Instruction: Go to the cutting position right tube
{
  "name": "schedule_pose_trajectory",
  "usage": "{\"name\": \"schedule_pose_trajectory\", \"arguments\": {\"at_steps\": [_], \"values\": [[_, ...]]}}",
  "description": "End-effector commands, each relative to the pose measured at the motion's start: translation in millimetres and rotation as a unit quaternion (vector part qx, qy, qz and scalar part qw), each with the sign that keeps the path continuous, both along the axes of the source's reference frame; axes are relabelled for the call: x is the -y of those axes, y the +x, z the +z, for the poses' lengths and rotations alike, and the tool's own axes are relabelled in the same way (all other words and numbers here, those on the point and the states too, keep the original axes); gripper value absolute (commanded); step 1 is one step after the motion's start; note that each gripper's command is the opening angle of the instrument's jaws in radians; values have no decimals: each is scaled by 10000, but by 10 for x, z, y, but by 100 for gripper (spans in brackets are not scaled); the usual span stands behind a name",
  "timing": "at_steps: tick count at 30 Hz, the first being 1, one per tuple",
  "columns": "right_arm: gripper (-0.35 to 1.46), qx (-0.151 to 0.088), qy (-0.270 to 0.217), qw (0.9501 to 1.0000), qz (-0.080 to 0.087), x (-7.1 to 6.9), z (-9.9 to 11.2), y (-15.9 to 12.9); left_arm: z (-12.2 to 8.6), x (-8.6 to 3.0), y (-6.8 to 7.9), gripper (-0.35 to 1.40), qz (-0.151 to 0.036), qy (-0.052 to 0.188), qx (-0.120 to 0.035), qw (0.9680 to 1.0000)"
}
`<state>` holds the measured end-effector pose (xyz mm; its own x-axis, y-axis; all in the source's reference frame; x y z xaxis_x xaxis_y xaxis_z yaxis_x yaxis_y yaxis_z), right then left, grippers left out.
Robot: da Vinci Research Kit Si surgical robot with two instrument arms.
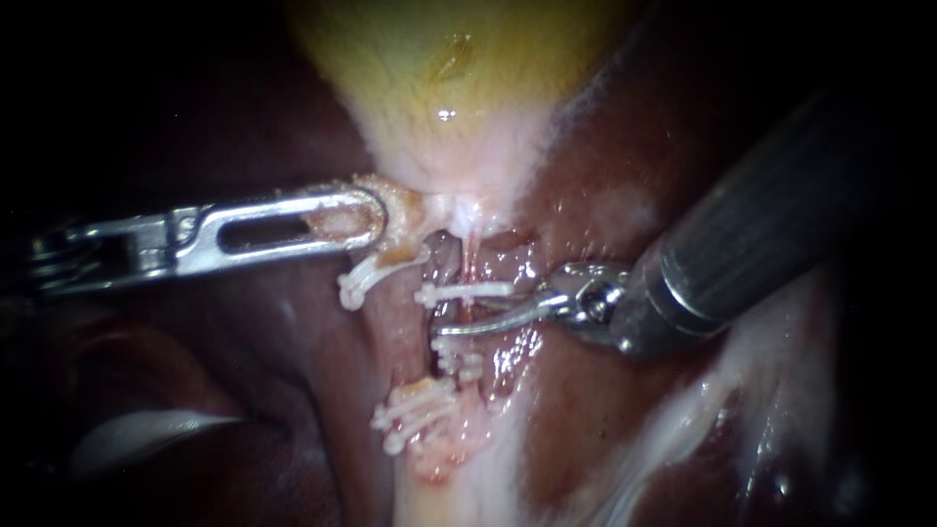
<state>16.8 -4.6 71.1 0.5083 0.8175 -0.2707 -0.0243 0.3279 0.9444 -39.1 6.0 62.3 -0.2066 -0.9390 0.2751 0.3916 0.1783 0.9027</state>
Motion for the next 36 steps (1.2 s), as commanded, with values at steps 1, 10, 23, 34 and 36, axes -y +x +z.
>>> {"name": "schedule_pose_trajectory", "arguments": {"at_steps": [1,10,23,34,36], "values": [[140,-19,2,10000,-10,-1,1,1,0,0,0,-35,0,0,-1,10000],[140,-179,19,9997,-146,4,15,3,0,0,0,-35,-1,1,-1,10000],[141,-1046,200,9942,-182,5,15,10,0,-1,0,-35,2,1,1,10000],[141,-1563,265,9869,-298,9,15,12,5,-3,3,-35,13,1,9,10000],[141,-1703,255,9846,-288,9,15,12,5,-3,3,-35,14,0,9,10000]]}}
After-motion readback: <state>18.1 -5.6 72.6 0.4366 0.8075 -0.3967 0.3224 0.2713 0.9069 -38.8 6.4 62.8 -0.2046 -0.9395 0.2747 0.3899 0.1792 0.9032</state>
